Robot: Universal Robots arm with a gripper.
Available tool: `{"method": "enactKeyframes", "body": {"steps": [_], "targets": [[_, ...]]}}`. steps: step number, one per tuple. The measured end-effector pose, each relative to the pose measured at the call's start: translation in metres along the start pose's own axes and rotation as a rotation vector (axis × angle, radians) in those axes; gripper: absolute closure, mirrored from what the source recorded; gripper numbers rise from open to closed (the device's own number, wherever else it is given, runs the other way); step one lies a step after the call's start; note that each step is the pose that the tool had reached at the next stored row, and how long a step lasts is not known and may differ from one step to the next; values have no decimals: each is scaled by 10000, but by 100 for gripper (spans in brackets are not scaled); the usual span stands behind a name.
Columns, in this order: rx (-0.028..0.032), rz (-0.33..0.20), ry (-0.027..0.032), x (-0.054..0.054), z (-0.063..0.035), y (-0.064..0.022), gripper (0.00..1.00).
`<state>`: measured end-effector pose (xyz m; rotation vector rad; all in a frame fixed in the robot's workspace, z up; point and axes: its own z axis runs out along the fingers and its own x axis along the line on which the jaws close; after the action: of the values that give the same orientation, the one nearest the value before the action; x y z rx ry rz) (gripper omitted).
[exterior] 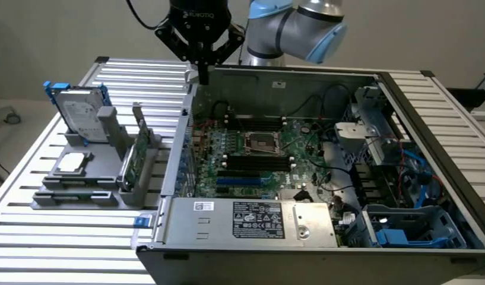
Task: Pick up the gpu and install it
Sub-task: 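Reach for the gpu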
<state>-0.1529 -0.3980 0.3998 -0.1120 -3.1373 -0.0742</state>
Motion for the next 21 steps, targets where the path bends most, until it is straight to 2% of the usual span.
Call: {"method": "enactKeyframes", "body": {"steps": [2, 4, 5, 8, 11, 17, 21], "targets": [[6, 2, 83, 84, 8, -5, 89], [10, 6, 132, 172, 19, -11, 89], [14, 5, 138, 216, 26, -15, 89], [85, 5, 140, 353, 40, -25, 89], [130, 3, 138, 489, 62, -36, 89], [177, -7, 134, 758, 130, -58, 89], [197, -93, 137, 846, 168, -66, 89]]}}
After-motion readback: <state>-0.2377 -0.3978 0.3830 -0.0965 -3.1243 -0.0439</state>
